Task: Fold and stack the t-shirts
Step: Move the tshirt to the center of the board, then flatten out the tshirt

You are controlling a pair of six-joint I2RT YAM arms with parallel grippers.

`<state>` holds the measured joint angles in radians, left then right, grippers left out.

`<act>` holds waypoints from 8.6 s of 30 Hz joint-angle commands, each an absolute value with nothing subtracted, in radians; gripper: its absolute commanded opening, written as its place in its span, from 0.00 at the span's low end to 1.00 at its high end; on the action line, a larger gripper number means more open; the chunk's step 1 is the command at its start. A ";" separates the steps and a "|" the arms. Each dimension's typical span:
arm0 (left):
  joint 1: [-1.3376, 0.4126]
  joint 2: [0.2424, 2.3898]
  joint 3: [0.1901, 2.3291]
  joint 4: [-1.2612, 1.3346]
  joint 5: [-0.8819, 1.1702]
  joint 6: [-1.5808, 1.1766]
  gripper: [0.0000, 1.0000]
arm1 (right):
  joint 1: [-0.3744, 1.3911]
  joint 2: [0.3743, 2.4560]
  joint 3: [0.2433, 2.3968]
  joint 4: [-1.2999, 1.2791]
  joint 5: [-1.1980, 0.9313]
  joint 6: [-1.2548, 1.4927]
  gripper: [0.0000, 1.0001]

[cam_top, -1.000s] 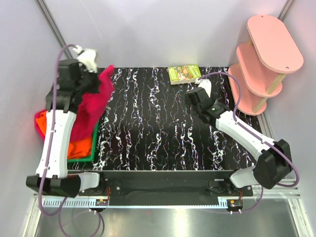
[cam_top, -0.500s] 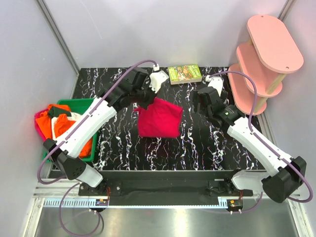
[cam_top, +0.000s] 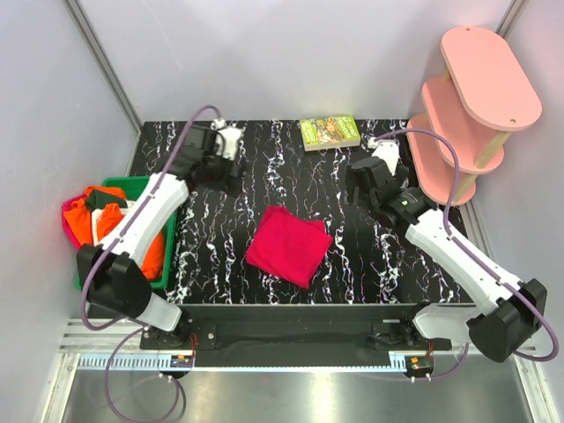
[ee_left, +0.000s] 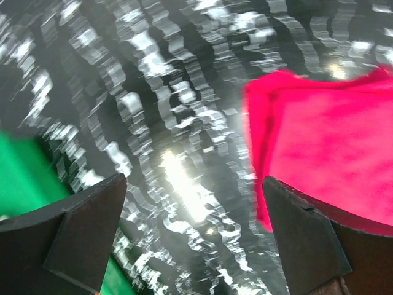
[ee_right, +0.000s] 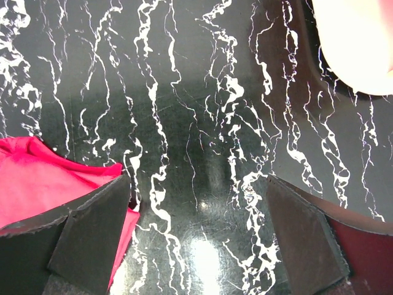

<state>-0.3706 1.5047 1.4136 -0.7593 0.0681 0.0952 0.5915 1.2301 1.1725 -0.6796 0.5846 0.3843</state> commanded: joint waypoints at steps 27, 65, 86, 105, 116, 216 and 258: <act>-0.114 1.223 1.078 -0.658 0.067 0.087 0.99 | 0.784 1.519 0.979 -0.486 0.357 0.652 0.43; -0.112 1.189 1.080 -0.663 0.077 0.075 0.99 | 0.784 1.448 1.736 -0.558 0.586 0.258 0.00; -0.112 1.147 1.077 -0.661 0.071 0.072 0.99 | 1.216 1.854 2.618 -0.847 0.777 -0.061 0.00; -0.112 1.132 1.075 -0.663 0.075 0.075 0.99 | 0.769 1.471 2.096 -0.581 0.893 -0.049 0.00; -0.112 1.147 1.092 -0.664 0.086 0.074 0.99 | 0.837 1.706 2.384 -0.801 0.809 0.075 0.00; -0.360 1.858 1.446 -0.499 0.074 -0.058 0.96 | 0.908 1.299 1.302 -0.896 0.664 0.597 0.12; -0.362 2.005 1.520 -0.517 0.051 -0.025 0.00 | 0.905 1.322 1.312 -0.867 0.689 0.575 0.29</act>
